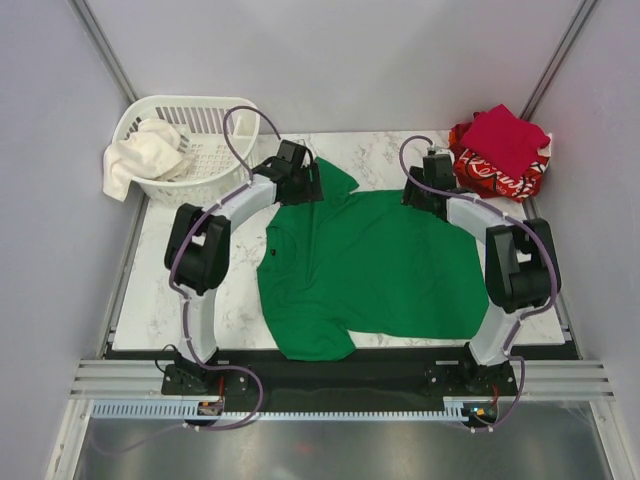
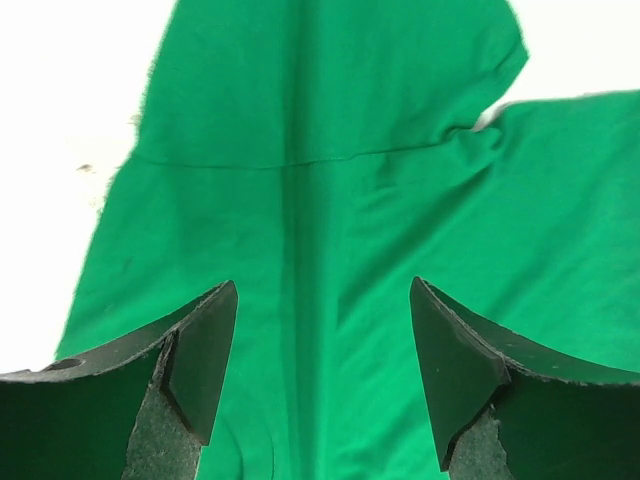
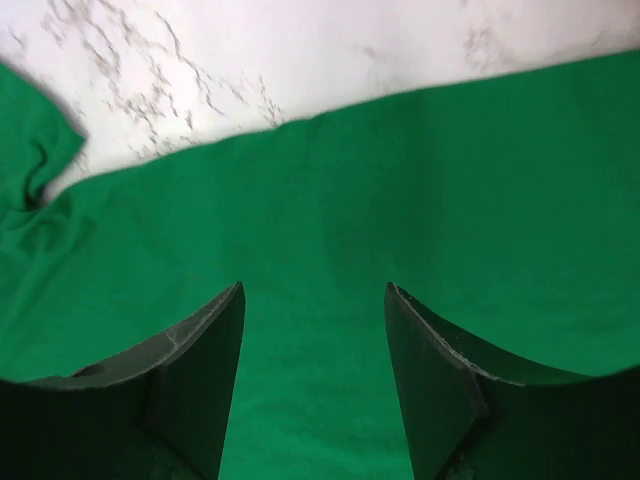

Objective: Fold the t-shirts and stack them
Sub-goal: Flatten the tshirt out

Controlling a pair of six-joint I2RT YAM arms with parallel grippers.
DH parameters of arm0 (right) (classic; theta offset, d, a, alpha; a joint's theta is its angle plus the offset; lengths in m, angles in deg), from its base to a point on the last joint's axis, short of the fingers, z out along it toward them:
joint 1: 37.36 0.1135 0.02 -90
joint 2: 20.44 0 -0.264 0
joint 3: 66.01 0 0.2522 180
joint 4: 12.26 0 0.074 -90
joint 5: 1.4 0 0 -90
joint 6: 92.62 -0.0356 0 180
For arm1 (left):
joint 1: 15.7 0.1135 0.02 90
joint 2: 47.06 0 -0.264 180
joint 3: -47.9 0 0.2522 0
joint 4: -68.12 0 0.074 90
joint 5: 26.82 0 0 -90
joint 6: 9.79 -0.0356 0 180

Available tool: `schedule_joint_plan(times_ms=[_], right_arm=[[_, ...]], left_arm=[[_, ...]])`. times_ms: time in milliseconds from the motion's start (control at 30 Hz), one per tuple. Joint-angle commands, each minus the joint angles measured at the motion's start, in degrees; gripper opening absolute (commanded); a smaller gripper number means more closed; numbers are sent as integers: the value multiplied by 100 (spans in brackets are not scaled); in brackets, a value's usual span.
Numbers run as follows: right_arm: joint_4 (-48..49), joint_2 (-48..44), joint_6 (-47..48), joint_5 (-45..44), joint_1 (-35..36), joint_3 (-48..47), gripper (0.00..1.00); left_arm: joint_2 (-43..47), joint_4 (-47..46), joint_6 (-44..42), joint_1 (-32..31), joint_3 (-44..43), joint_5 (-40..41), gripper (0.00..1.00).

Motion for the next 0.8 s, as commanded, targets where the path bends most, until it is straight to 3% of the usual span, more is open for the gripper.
schedule_joint_plan(times_ms=[0, 267, 567, 767], right_arm=[[-377, 355, -63, 382, 18, -517, 66], [-544, 1568, 7, 232, -52, -1246, 66], [-1475, 3255, 51, 391, -79, -3548, 66], [-2002, 4266, 148, 584, -79, -5244, 66]], left_arm=[[-383, 49, -345, -52, -560, -334, 78], [-1332, 40, -301, 237, -1071, -554, 77], [-1930, 180, -125, 870, -1747, -695, 77], [-2404, 435, -283, 1161, -2644, -826, 77]])
